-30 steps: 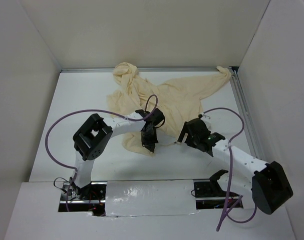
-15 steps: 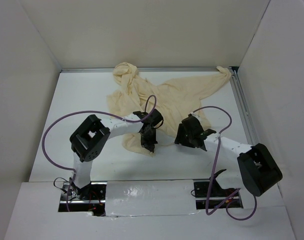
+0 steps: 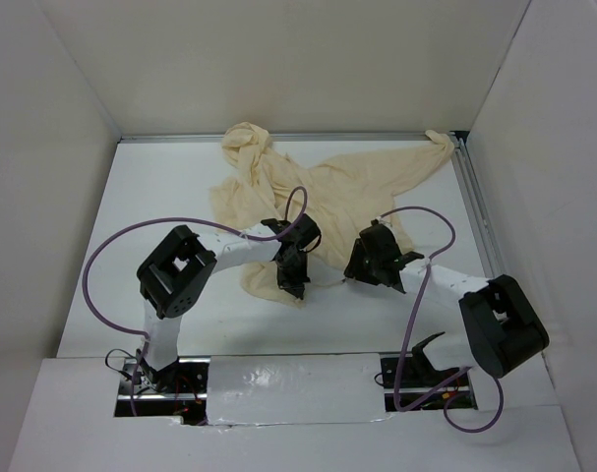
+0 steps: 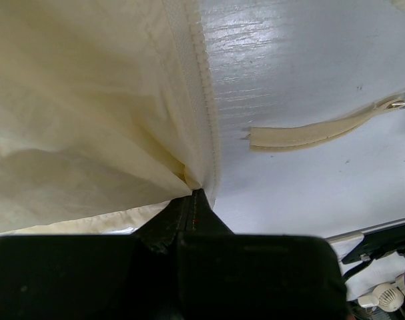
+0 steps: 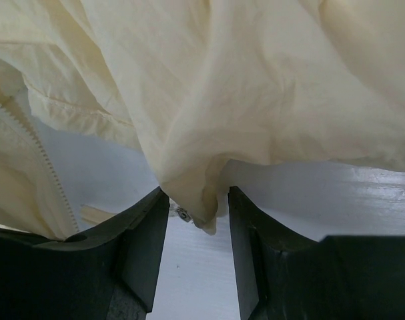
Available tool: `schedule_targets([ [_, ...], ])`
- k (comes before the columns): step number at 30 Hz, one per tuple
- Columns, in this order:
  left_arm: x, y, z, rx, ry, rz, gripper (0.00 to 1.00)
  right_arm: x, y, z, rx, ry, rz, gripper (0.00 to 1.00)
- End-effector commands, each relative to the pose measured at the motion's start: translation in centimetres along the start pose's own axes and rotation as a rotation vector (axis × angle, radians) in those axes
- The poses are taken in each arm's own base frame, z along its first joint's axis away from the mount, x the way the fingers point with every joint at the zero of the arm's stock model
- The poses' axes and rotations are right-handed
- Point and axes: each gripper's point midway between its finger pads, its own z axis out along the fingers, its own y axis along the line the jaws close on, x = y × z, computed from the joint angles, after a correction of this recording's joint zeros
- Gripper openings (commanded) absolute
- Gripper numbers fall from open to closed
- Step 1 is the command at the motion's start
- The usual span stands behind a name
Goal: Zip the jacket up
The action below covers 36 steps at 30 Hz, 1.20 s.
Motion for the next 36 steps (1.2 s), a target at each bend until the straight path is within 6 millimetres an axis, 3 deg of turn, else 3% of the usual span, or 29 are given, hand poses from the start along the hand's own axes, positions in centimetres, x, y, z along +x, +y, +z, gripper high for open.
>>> schedule_targets([
  [1, -0.4, 1.9, 1.2, -0.054, -0.016, 0.013, 0.00, -1.3, 1.4, 0.1, -0.048, -0.036, -0.007, 0.48],
  [10, -0.5, 3.0, 0.9, -0.081, -0.033, -0.008, 0.00, -0.5, 0.3, 1.0, 0.063, -0.019, -0.009, 0.36],
  [12, -0.5, 3.3, 0.9, -0.088, -0.035, -0.013, 0.00, -0.3, 0.3, 1.3, 0.078, -0.015, -0.010, 0.29],
  [13, -0.6, 3.3, 0.8, -0.091, -0.041, -0.015, 0.00, -0.3, 0.1, 1.3, 0.086, -0.013, -0.010, 0.21],
  [14, -0.6, 3.4, 0.7, -0.098, -0.041, -0.017, 0.00, -0.3, 0.3, 1.2, 0.084, -0.014, -0.014, 0.03],
  [15, -0.7, 3.6, 0.6, -0.102, -0.044, -0.022, 0.00, -0.3, 0.3, 1.1, 0.087, -0.020, -0.009, 0.00],
  [20, -1.7, 2.6, -1.0, -0.049, -0.079, -0.006, 0.00, -2.0, 2.4, -0.7, -0.006, -0.094, -0.032, 0.00],
  [23, -2.7, 1.1, -3.2, 0.014, -0.136, 0.028, 0.00, -3.8, 4.6, -3.0, -0.128, -0.187, -0.078, 0.00],
  [25, -3.7, -0.2, -5.7, 0.064, -0.197, 0.050, 0.00, -5.3, 7.2, -6.1, -0.274, -0.291, -0.151, 0.00],
  [26, -4.1, -0.9, -7.3, 0.098, -0.233, 0.071, 0.00, -7.0, 9.1, -9.0, -0.385, -0.393, -0.169, 0.00],
  [28, -4.8, -2.0, -9.4, 0.140, -0.282, 0.100, 0.00, -7.8, 10.3, -11.6, -0.469, -0.482, -0.263, 0.00],
  [29, -5.1, -2.8, -11.3, 0.184, -0.324, 0.115, 0.00, -8.6, 11.4, -14.4, -0.560, -0.570, -0.286, 0.00],
  [30, -5.5, -3.5, -12.6, 0.214, -0.356, 0.128, 0.00, -8.8, 11.9, -15.8, -0.604, -0.615, -0.345, 0.00],
  [31, -5.8, -4.6, -14.9, 0.277, -0.407, 0.160, 0.00, -9.4, 12.5, -18.4, -0.675, -0.701, -0.361, 0.00],
  [34, -5.9, -6.2, -19.0, 0.392, -0.503, 0.218, 0.00, -9.5, 13.5, -22.2, -0.805, -0.820, -0.417, 0.00],
  [36, -5.8, -7.0, -20.5, 0.454, -0.545, 0.236, 0.00, -9.9, 13.6, -22.9, -0.821, -0.809, -0.348, 0.00],
])
